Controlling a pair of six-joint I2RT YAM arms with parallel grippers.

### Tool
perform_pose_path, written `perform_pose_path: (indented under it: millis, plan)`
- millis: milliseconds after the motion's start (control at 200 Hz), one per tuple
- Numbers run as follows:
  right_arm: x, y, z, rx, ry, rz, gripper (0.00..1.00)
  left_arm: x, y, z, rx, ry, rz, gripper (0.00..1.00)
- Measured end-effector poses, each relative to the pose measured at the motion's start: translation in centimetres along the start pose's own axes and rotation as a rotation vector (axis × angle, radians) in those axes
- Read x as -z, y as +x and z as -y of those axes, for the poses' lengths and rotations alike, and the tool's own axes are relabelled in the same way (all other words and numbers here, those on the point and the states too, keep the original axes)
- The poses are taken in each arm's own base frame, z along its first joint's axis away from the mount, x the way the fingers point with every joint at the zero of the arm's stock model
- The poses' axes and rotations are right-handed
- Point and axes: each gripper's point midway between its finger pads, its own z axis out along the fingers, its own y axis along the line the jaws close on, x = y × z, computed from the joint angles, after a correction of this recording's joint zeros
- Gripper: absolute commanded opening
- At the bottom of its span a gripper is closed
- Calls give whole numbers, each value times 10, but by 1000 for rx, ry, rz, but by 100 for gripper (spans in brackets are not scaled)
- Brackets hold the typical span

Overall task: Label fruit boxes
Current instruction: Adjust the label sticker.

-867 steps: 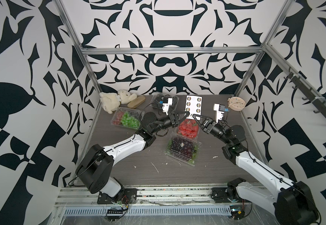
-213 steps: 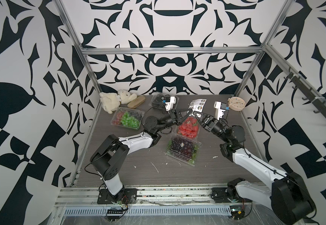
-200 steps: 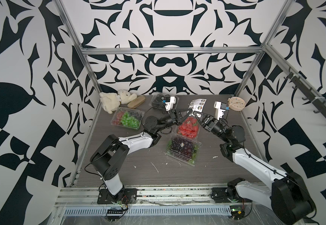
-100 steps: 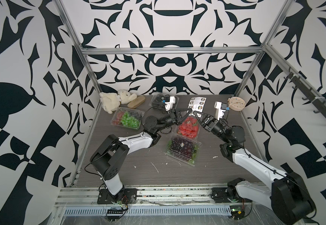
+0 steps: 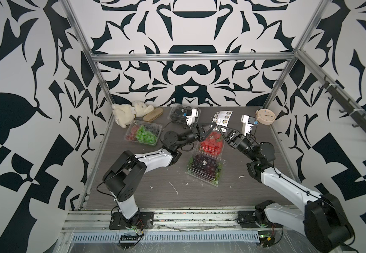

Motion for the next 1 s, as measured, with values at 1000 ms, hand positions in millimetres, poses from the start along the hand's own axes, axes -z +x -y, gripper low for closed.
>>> perform_pose_path:
  millis: [1000]
  plan:
    - [2,-4,-10,33,-19,12,0,-1,2,0,6,3,-5,0]
